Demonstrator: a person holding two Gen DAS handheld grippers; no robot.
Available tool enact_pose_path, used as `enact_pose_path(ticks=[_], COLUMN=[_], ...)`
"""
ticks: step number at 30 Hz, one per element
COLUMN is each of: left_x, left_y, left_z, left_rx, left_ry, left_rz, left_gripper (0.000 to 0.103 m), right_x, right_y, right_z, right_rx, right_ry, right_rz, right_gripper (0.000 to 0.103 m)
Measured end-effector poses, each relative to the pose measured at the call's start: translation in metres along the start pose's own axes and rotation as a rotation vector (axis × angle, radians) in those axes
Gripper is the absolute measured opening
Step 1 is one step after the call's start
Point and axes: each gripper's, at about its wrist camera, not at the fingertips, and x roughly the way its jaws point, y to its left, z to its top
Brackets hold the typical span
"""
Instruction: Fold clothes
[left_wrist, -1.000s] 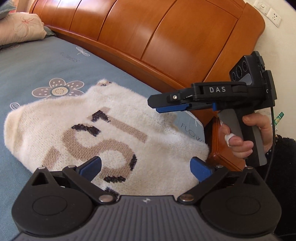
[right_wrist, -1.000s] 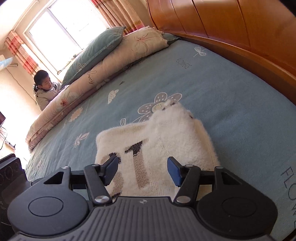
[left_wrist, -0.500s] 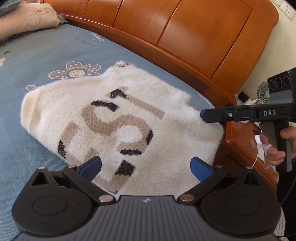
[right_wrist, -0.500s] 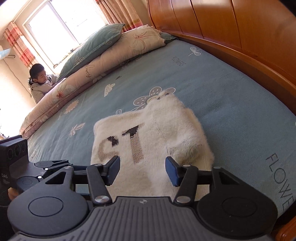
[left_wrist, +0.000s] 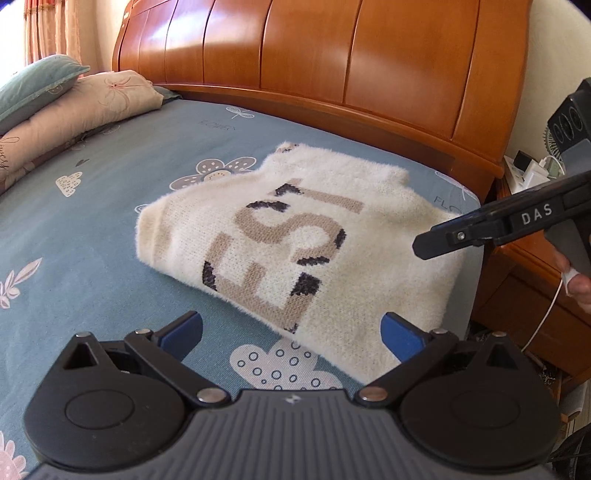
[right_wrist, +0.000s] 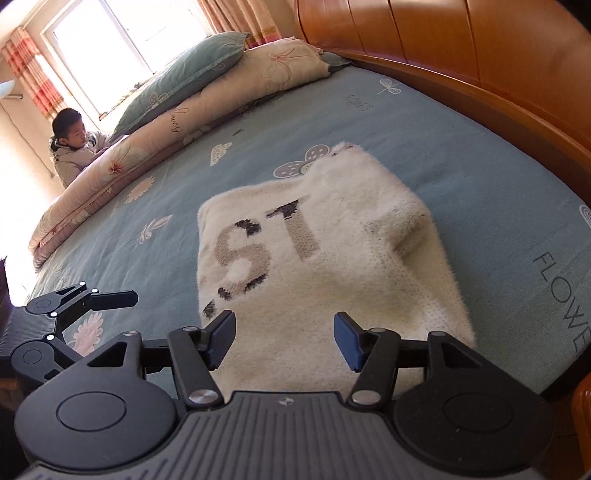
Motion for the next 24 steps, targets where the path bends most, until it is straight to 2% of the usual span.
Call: enact_pose_path(ticks=[5, 7, 10, 13, 18, 22, 23, 24], left_x=[-0.017, -0.024, -0.031, -0.031, -0.031, -0.036, -0.037, -0.039], left_y=[0.006, 0.008, 0.011, 0.016, 0.031, 0.049, 0.054, 0.059], left_z=[-0.028, -0.039, -0.056, -0.069, -0.087, -0.098, -0.1, -0.102], left_rx=[-0.006, -0.008, -0.011, -0.053, -0.107, -0.137, -0.144, -0.151], left_ry=[-0.027, -0.037, -0.047, -0.057, -0.057, -0.049, -0.052, -0.055], left_rz=[0.09, 0.126, 0.18, 0.183, 0.216, 0.26, 0.279, 0.297], left_gripper=[0.102, 0.102, 0.102, 0.102, 0.102, 0.102, 0.102, 0.102], right_x=[0.038, 0.036, 0.023, 0.023, 0.069, 0.127, 0.139, 0.147], right_y=[0.0, 0.007, 0.029, 0.056, 0.084, 0.084, 0.081, 0.078], right_z=[-0.018, -0.019, -0.006, 0.017, 0.063, 0.08, 0.079, 0.077], right_rx=[0.027, 0.027, -0.008, -0.059, -0.101, -0.107, -0.097, -0.094], right_ry=[0.109, 0.093, 0.037, -0.019, -0.039, -0.005, 0.012, 0.011], right_rz=[-0.098, -0.111, -0.064, -0.04, -0.098, -0.243, -0.267, -0.274], right_gripper=[0.068, 0.071, 0.072, 0.076, 0.077, 0.077, 0.079, 0.087])
